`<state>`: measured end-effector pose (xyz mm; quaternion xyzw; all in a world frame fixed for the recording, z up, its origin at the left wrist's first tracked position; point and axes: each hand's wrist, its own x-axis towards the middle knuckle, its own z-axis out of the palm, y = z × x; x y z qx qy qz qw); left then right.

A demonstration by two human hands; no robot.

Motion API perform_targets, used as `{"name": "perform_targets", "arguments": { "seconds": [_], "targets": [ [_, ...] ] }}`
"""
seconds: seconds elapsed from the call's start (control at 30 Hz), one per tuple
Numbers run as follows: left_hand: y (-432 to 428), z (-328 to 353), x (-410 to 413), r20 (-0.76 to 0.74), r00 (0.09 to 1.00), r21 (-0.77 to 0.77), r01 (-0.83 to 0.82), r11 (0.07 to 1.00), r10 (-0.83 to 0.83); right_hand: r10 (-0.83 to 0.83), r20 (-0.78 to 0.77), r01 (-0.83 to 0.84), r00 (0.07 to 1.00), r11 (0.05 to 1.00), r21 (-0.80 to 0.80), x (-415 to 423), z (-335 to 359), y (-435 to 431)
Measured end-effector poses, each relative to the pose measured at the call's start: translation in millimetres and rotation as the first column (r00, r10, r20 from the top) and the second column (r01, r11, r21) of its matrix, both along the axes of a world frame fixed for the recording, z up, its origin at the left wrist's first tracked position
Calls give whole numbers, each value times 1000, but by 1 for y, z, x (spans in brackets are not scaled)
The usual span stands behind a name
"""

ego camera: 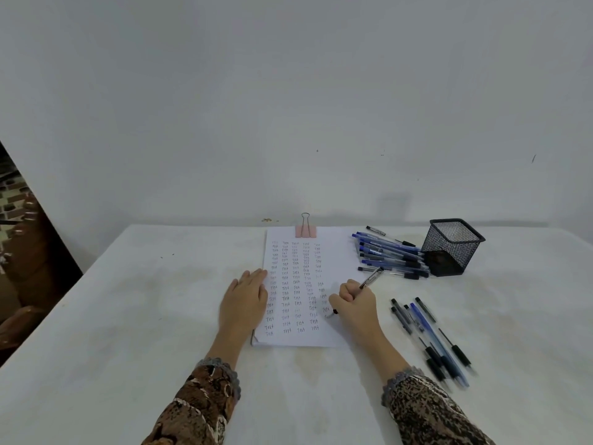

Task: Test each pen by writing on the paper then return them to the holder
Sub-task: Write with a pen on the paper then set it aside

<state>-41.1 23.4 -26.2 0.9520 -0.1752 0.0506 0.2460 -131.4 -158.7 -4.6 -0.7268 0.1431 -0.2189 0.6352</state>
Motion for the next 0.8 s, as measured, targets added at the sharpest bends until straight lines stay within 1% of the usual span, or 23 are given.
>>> {"name": "perform_targets", "arguments": {
  "seconds": [0.2, 0.3, 0.4, 0.57, 0.63, 0.67, 0.7, 0.73, 0.77, 0.8],
  "targets": [
    [1, -2, 1, 3, 1000, 8, 10, 1000, -10, 21, -4, -21, 1000, 999, 49, 1, -2, -2],
    [1, -3, 3, 3, 1000, 7, 14, 1000, -14, -19, 8, 19, 1000, 1000, -1, 3, -6, -4],
    [1, -4, 3, -1, 1000, 13, 13, 1000, -13, -4, -22, 4, 1000, 1000, 3, 5, -7, -5],
    [1, -3, 3, 3, 1000, 7, 13, 1000, -13, -21, 9, 21, 1000, 999, -37, 4, -11, -5],
    [0, -3, 2, 0, 1000, 7, 16, 1000, -16, -22, -14, 21, 1000, 998, -51, 5, -11, -5],
    [0, -3, 2, -1, 1000, 8, 16, 1000, -16, -26, -19, 26, 999, 1000, -15, 4, -10, -5],
    [0, -3, 2, -2, 1000, 6, 14, 1000, -14, -30, 3, 29, 1000, 996, 83, 3, -9, -7],
    [0, -2, 2, -1, 1000, 2, 12, 1000, -12, -41, 22, 34, 999, 969, 247, 1, -7, -9],
    [0, -2, 2, 1, 1000, 0, 12, 1000, -12, -37, 36, 17, 999, 894, 447, 1, -4, -13],
    [0, -3, 2, 3, 1000, 1, 14, 1000, -14, -29, 46, -6, 999, 795, 607, 0, -1, -17]
  ]
}}
